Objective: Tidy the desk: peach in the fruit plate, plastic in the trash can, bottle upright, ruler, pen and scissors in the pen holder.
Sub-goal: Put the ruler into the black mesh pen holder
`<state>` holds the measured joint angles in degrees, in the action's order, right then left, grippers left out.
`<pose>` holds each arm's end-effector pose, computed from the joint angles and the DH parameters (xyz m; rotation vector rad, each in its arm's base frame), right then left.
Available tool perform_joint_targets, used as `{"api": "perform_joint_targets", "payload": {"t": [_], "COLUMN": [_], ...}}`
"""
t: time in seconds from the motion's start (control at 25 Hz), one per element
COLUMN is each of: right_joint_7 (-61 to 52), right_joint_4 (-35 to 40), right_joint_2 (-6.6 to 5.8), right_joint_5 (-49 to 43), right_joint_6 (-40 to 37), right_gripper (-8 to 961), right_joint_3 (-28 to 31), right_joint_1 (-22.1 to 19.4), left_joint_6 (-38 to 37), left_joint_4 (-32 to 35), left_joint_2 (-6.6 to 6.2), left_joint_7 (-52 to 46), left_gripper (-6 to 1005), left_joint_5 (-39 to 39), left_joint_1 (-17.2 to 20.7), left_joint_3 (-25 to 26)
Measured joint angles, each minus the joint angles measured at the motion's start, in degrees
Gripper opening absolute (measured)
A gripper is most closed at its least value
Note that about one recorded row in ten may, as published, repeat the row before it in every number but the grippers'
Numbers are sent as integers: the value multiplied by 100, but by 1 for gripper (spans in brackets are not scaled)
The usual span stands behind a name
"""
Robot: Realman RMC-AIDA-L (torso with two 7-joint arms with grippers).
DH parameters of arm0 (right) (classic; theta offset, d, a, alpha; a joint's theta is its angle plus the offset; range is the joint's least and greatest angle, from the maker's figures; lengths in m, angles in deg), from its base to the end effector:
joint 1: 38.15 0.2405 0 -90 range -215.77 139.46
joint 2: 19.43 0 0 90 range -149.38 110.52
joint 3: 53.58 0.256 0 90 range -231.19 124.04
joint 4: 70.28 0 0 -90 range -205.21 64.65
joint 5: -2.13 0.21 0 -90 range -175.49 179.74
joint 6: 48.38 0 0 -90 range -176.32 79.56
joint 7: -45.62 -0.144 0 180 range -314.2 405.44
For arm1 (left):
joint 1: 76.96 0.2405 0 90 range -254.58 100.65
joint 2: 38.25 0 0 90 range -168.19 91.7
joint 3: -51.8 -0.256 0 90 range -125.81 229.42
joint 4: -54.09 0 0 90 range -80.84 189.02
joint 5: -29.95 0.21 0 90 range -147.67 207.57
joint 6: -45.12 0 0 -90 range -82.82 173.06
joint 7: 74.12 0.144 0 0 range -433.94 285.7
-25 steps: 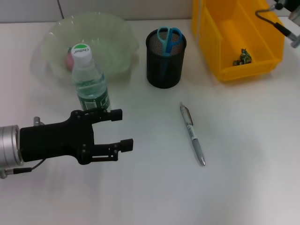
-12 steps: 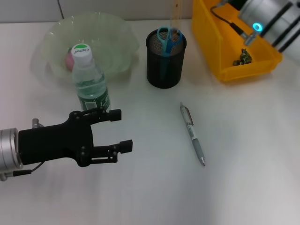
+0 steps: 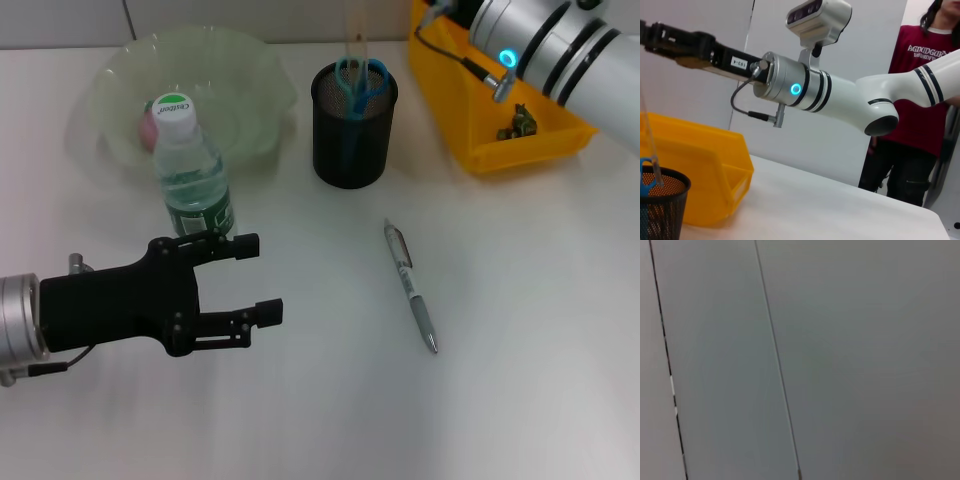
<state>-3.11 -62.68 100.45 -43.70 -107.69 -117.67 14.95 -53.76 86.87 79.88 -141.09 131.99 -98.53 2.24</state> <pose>0.1463 0.4438 -0.0440 -2.1595 0.5262 1.0797 -0.2733 0.2679 -0.0117 -2.7971 -0.4858 -0.9556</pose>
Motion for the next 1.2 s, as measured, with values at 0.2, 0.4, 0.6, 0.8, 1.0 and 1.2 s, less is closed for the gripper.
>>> {"api": "perform_joint_targets", "payload": {"t": [0.2,0.4,0.6,0.8,1.0,1.2], "right_joint_7": [1,-24,-53,-121,-187,-271], "right_joint_4": [-17,-31,-93,-100,-100,297], "right_joint_2": [0,0,0,0,0,-6], "right_joint_5": [11,12,-4,-5,-14,-15], "right_joint_6": [29,33,35,5,-19,-56], "right_gripper": [389,390,392,446,530,542], "right_joint_3": [-74,-77,-77,-77,-79,-332], "right_joint_1": [-9,-15,4,-21,-48,-330], "left_joint_6": [0,0,0,-4,-7,-5], "left_joint_4": [4,12,11,15,14,25], "left_joint_2": [0,1,4,7,9,9], "left_joint_7": [0,0,-1,-14,-17,-36], "left_gripper": [846,846,846,846,846,846], "left_joint_5": [0,0,0,0,0,6], "left_joint_1": [-28,-38,-40,-38,-34,-26], "left_joint_3": [-2,-14,-13,-1,0,0]}}
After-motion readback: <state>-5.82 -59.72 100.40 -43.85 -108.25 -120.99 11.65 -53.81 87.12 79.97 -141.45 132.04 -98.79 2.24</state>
